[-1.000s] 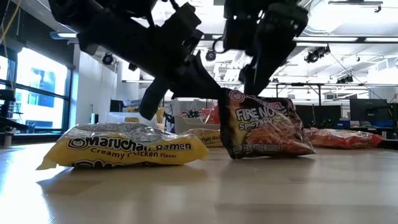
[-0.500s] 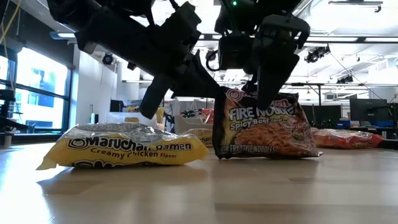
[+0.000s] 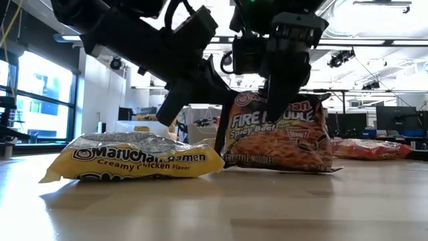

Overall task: Sort Maruchan noodles
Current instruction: Put the bottom left black noodle pack into the white bin

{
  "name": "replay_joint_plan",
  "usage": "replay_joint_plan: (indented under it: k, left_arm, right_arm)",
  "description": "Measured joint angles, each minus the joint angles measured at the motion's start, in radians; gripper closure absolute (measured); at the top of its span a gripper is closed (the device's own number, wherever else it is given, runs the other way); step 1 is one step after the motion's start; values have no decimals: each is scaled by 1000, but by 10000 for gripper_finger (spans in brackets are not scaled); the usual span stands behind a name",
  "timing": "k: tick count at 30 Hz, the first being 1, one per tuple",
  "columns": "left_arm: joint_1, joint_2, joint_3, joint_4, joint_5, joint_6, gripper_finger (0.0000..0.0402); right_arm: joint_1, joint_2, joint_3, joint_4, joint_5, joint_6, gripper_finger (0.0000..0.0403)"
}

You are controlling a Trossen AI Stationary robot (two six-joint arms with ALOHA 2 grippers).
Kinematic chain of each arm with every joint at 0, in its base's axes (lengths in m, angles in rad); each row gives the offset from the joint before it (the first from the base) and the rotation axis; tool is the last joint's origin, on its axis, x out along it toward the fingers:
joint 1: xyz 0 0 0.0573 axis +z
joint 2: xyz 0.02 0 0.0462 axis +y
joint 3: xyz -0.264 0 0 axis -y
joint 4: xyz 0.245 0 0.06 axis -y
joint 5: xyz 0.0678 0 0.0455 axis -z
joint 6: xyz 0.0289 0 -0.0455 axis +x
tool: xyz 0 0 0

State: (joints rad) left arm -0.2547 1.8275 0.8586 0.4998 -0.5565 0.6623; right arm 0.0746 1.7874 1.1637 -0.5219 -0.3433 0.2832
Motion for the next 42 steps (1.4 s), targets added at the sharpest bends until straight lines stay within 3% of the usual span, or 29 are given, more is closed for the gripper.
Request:
replay_joint_plan:
  k: [4,9,14,18,25,34,42]
  left_arm:
    - [-1,-30,-5,-42,-14,-55,367]
    - [14,-160,-100,-83,6,-189,345]
    - [75,-324,-304,32,215,-387,344]
    - [118,-428,-454,206,296,-455,353]
    - [177,-548,-562,263,366,-487,365]
    - [268,-566,-596,257,445,-485,367]
    - [380,-565,-604,261,574,-523,367]
  right_arm:
    - [0,0,0,-1,-1,-11,305]
    - [0,-23,-1,-10,-6,-28,315]
    - [-33,-116,7,-99,-5,-84,316]
    - [-102,-201,75,-297,126,-187,317]
    - [-349,-217,310,-621,361,-512,317]
    - [-762,-131,393,-621,337,-1016,318]
    - [-868,0,393,-529,272,-1148,318]
